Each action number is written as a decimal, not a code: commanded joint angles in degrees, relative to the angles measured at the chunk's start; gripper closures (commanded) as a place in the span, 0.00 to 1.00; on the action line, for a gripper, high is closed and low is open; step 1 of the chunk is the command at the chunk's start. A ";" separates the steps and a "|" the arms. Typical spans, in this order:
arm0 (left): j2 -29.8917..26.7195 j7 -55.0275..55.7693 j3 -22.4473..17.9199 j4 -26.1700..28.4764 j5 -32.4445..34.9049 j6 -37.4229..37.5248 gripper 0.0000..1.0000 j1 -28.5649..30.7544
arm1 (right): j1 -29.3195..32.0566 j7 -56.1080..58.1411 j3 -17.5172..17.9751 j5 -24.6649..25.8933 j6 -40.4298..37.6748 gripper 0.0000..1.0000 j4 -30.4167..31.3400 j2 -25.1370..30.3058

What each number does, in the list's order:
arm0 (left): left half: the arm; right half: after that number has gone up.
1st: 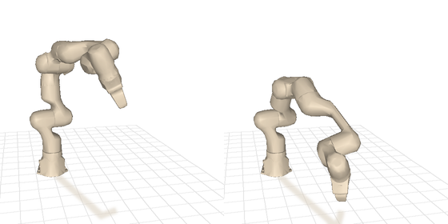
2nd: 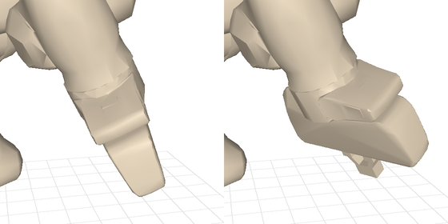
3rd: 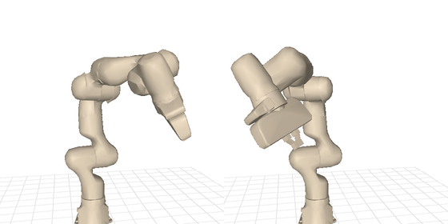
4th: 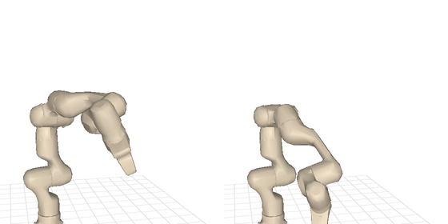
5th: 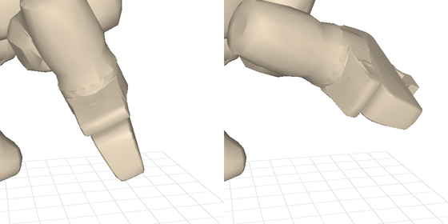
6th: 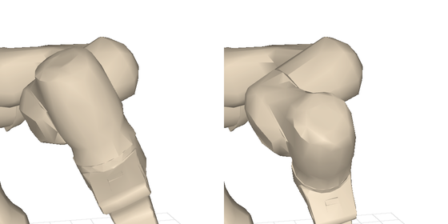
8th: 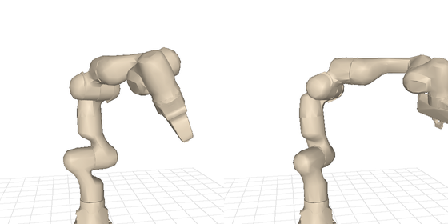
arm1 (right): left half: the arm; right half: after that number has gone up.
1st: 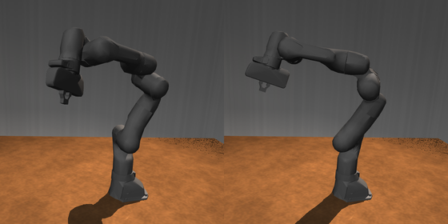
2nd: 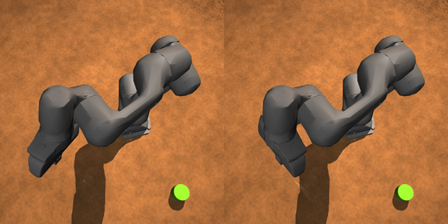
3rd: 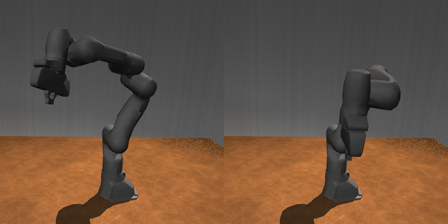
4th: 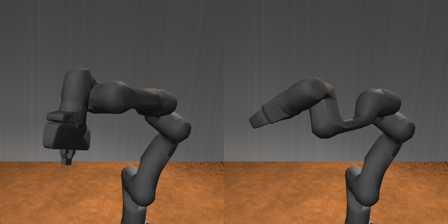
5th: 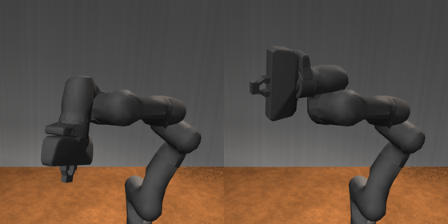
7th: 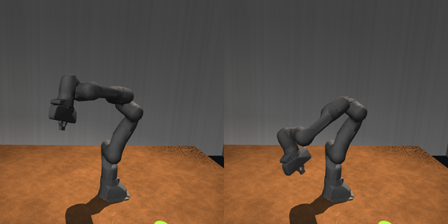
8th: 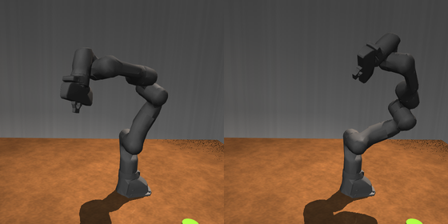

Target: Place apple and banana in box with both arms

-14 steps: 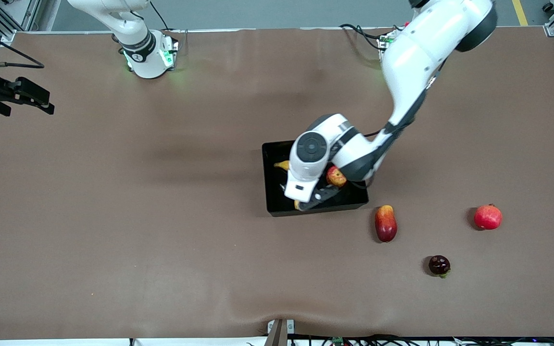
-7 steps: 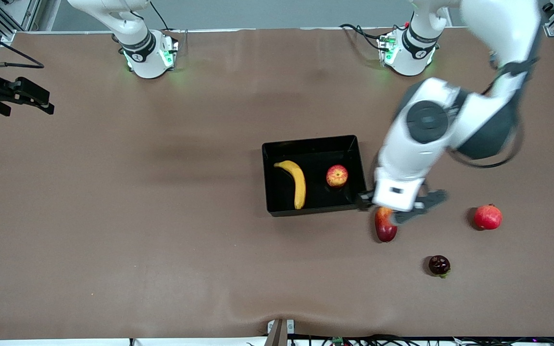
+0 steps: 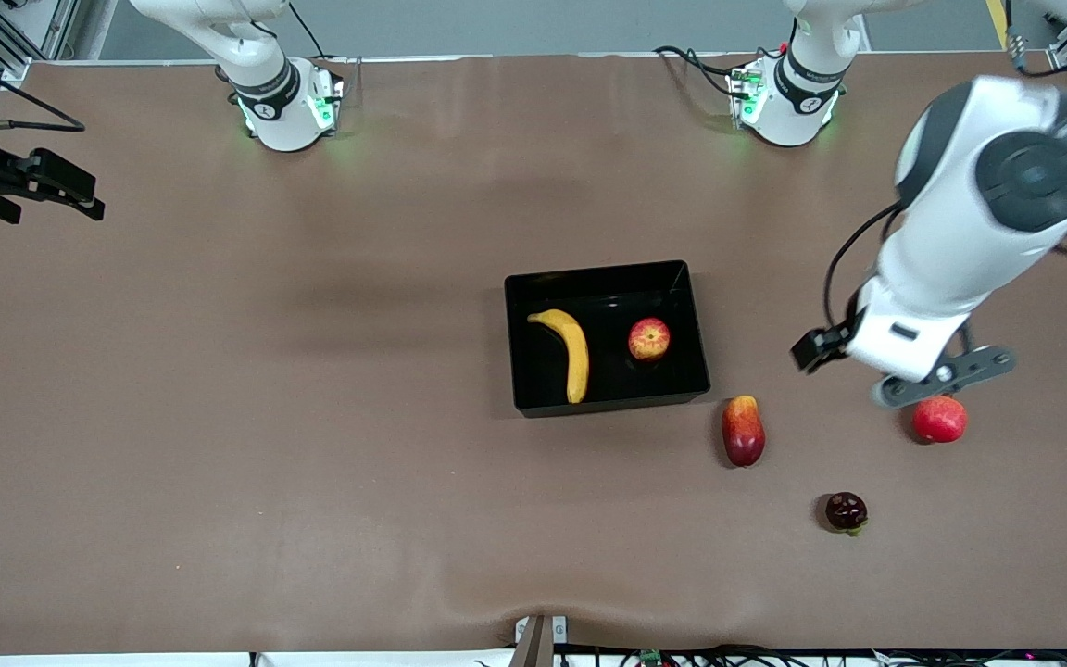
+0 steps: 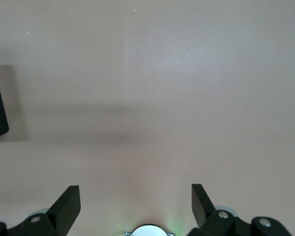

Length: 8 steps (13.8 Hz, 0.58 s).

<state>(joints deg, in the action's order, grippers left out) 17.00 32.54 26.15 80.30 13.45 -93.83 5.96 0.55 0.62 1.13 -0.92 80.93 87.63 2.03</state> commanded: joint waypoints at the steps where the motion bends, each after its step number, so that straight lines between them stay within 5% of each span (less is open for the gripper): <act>1: -8.45 -9.83 -6.09 5.90 -5.87 2.24 0.00 -0.25 | 0.77 -0.71 0.63 -0.22 -0.77 0.00 -0.97 -0.36; 5: -18.56 -20.22 -15.06 14.16 -10.29 2.24 0.00 -3.66 | 0.77 -0.71 0.63 -0.22 -1.12 0.00 -0.88 -0.36; 8: -22.62 -23.67 -15.87 18.04 -11.86 1.90 0.00 -3.94 | 0.68 -0.80 0.71 -0.22 -1.39 0.00 -0.80 -0.36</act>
<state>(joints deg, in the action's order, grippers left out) -1.52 10.41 11.09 93.60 3.30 -90.91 2.86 0.55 0.62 1.17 -0.92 80.36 87.64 2.01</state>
